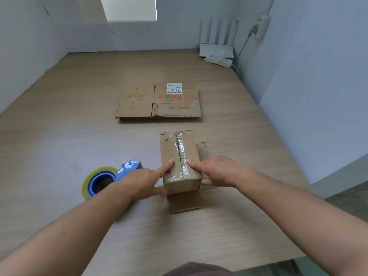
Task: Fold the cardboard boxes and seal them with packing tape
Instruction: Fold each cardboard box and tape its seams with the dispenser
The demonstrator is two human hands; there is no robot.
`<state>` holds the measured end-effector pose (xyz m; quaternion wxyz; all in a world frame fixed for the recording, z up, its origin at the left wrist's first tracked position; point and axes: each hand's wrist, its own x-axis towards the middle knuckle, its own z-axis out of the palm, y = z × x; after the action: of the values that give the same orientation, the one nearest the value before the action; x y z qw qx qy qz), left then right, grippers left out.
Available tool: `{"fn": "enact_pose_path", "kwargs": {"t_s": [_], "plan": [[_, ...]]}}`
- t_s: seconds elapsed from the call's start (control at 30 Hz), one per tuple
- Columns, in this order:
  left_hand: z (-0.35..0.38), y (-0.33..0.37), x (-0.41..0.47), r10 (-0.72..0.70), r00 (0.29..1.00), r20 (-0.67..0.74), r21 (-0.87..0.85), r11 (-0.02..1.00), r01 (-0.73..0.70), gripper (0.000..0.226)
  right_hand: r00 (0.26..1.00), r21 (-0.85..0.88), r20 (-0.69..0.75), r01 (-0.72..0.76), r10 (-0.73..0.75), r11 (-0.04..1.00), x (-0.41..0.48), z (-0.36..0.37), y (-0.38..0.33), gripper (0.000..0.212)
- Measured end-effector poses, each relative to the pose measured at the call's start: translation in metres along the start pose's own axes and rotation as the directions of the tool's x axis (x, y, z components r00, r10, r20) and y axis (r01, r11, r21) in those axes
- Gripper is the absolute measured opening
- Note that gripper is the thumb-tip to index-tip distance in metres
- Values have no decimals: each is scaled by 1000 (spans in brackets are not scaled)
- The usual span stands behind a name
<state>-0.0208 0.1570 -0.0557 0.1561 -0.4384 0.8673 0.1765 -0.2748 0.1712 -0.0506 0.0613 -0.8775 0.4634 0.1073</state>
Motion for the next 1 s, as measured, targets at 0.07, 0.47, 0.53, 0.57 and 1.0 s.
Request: {"fn": "enact_pose_path", "kwargs": {"t_s": [0.07, 0.47, 0.53, 0.57, 1.0], "plan": [[4, 3, 3, -37, 999, -20, -1, 999, 37, 87, 999, -18, -40, 18, -19, 1000, -1, 4, 0, 76], [26, 18, 6, -165, 976, -146, -44, 986, 160, 72, 874, 59, -485, 10, 20, 998, -14, 21, -24, 69], [27, 21, 5, -189, 969, -156, -66, 981, 181, 71, 884, 68, -466, 12, 22, 998, -13, 19, -23, 68], [28, 22, 5, -203, 965, -164, -87, 978, 190, 71, 890, 73, -455, 9, 25, 997, -13, 18, -22, 67], [34, 68, -8, -306, 908, -285, -297, 929, 220, 90, 852, -29, -510, 118, -116, 993, -29, 26, 21, 70]]}}
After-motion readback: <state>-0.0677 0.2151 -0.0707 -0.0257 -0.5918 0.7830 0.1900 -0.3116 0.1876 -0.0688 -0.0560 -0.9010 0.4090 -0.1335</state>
